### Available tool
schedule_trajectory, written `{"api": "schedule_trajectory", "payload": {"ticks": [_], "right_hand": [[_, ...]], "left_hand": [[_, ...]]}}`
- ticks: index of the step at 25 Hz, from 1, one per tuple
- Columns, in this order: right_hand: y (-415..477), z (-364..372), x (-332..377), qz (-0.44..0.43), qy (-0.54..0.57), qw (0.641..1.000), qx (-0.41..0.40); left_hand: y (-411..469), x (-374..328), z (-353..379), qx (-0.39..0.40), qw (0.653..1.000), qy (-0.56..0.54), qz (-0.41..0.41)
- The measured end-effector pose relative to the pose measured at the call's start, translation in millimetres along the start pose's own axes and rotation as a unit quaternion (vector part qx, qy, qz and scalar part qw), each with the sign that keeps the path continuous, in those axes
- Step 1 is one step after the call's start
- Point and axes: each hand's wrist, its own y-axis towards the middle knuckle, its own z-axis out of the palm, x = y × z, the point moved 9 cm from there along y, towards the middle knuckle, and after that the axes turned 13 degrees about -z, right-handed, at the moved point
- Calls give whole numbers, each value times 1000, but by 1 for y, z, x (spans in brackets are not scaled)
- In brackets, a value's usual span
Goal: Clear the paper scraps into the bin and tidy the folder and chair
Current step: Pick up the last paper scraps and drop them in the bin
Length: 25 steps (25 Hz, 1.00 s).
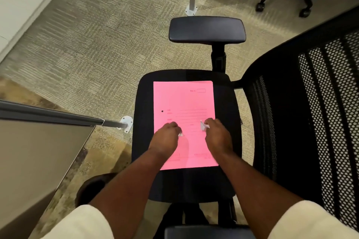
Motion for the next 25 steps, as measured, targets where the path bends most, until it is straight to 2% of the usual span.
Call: {"api": "schedule_trajectory", "payload": {"ticks": [4, 10, 15, 21, 23, 25], "right_hand": [[-11, -12, 38, -46, 30, 998, 13], [-36, -29, 105, -95, 19, 995, 22], [-59, -22, 171, -149, 15, 988, 46], [-100, 16, 271, -300, -1, 947, 116], [-104, 20, 284, -325, -16, 938, 116], [-131, 40, 319, -380, -27, 916, 130]], "left_hand": [[-24, 5, -30, -31, 999, -19, -28], [-82, 25, -67, -81, 990, -78, -84], [-140, 71, -86, -132, 973, -121, -143], [-222, 153, -89, -186, 937, -170, -242], [-233, 160, -90, -189, 937, -163, -244], [-272, 193, -86, -202, 920, -180, -282]]}}
